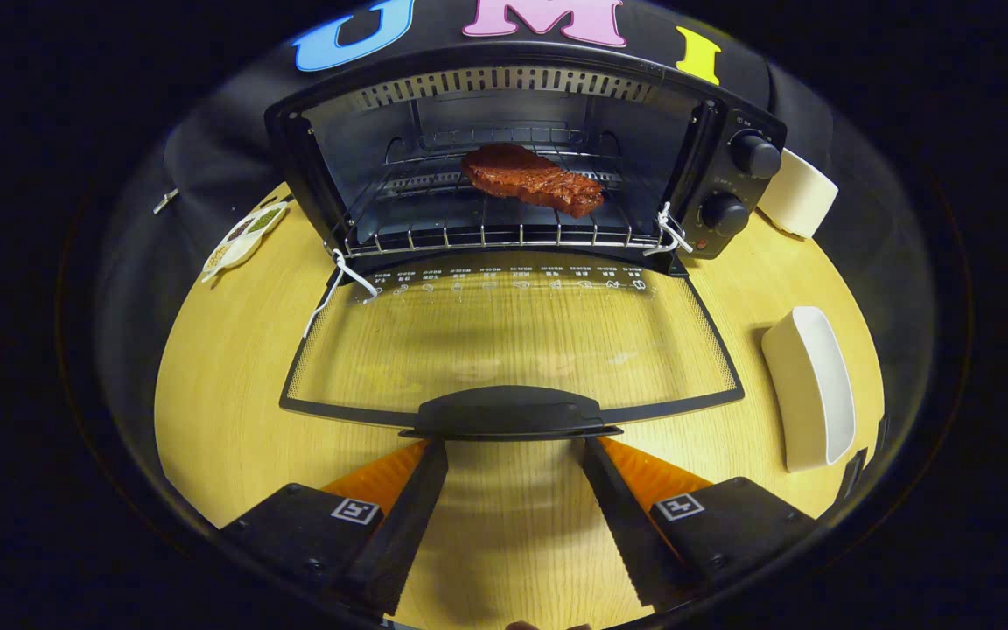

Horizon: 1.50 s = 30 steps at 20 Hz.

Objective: Open the toaster oven, put the food inside, and close the toaster oven door.

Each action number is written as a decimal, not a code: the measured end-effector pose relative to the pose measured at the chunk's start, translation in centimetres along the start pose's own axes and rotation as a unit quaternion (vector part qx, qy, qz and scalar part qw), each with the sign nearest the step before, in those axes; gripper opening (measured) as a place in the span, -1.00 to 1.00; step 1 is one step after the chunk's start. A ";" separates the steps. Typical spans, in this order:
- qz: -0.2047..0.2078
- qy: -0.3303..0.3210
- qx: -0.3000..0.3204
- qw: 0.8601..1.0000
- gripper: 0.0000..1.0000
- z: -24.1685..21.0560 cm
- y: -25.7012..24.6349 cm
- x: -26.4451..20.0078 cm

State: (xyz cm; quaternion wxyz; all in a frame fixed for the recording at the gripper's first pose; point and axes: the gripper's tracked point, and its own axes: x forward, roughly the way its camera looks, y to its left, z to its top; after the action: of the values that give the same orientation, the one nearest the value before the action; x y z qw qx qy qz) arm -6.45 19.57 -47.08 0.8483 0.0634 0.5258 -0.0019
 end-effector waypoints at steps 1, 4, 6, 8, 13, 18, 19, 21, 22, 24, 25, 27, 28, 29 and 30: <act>0.001 0.002 -0.001 1.000 0.97 -0.1 -0.1 0.1; 0.003 0.000 0.003 1.000 0.96 0.1 0.0 -0.2; -0.001 -0.007 0.000 1.000 0.95 0.3 0.0 -0.6; -0.006 -0.016 0.000 1.000 0.95 0.6 0.0 -1.4; 0.000 -0.032 0.002 0.999 0.95 1.2 0.0 -2.9; 0.005 -0.057 0.001 0.998 0.96 2.0 0.0 -4.6; 0.007 -0.062 0.001 0.998 0.95 2.2 -0.1 -4.7; 0.008 -0.077 -0.001 0.997 0.95 2.7 0.0 -5.3; 0.008 -0.085 -0.004 0.996 0.95 3.0 0.0 -5.7; 0.006 -0.098 -0.010 0.995 0.95 3.7 0.0 -6.6; 0.006 -0.105 -0.014 0.994 0.96 4.1 0.0 -6.9; 0.006 -0.127 -0.030 0.991 0.96 5.7 0.4 -8.2; 0.006 -0.139 -0.042 0.989 0.96 6.4 0.4 -8.7; 0.006 -0.147 -0.052 0.988 0.97 6.8 0.4 -9.1; 0.007 -0.155 -0.056 0.986 0.97 7.6 0.5 -9.4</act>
State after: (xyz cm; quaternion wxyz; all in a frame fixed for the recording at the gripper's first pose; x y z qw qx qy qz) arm -3.80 18.62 -35.28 0.9217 0.0181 0.3868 0.0235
